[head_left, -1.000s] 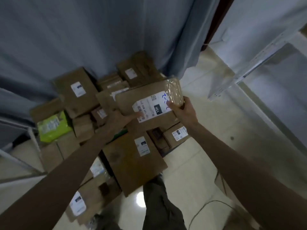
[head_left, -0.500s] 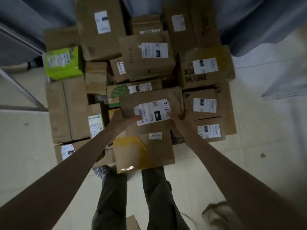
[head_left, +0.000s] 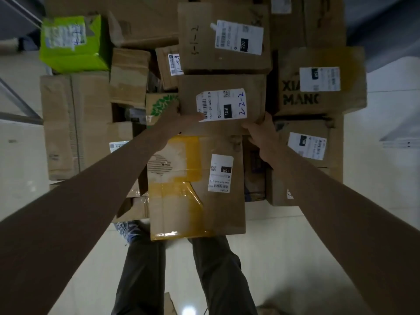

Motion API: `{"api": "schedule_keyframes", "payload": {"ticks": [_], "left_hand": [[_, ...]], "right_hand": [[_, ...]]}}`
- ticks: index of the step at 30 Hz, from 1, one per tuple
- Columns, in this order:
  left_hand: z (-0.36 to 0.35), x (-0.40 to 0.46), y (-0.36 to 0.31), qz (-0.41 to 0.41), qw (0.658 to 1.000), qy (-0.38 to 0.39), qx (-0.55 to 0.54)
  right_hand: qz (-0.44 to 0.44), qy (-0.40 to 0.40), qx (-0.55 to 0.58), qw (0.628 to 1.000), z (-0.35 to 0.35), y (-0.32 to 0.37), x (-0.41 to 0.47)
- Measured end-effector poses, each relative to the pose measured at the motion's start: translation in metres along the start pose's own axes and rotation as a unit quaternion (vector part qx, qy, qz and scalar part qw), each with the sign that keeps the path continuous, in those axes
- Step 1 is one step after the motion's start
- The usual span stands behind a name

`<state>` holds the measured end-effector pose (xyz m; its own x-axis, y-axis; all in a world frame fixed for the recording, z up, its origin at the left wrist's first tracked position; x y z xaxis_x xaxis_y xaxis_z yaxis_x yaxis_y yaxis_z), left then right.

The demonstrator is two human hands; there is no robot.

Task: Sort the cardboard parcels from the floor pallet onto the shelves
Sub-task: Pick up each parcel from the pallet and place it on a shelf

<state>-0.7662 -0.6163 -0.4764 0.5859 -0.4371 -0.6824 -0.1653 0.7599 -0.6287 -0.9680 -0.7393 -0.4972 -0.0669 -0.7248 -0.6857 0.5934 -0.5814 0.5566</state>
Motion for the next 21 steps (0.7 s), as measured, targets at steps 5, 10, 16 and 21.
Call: {"api": "schedule_keyframes", "payload": {"ticks": [5,10,16,21], "left_hand": [[0.024,-0.037,0.005,-0.024,0.999,0.024,0.028],[0.068,-0.083,-0.004,-0.039,0.997,0.017,0.064],[0.156,-0.145,-0.021,-0.097,0.985,0.049,0.137],[0.246,-0.198,-0.040,-0.136,0.976,0.042,0.162]], "right_hand": [[0.036,0.003,-0.040,0.999,0.009,0.011,-0.040],[0.050,0.013,-0.028,0.998,0.012,0.034,-0.105],[0.101,0.039,-0.055,0.993,0.003,0.071,-0.196],[0.197,0.086,-0.159,0.963,-0.018,0.111,-0.297]]}}
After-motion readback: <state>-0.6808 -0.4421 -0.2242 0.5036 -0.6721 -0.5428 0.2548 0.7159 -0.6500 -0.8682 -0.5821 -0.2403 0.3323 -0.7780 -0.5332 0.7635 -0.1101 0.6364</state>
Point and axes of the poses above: each hand's wrist, its own x-axis towards the middle knuckle, its own z-axis out of the back of the hand, y = z × x, the point moved 2 cm from there along x, towards the middle knuckle, and after that the axes turned 15 degrees about -y, right-handed, at the moved point
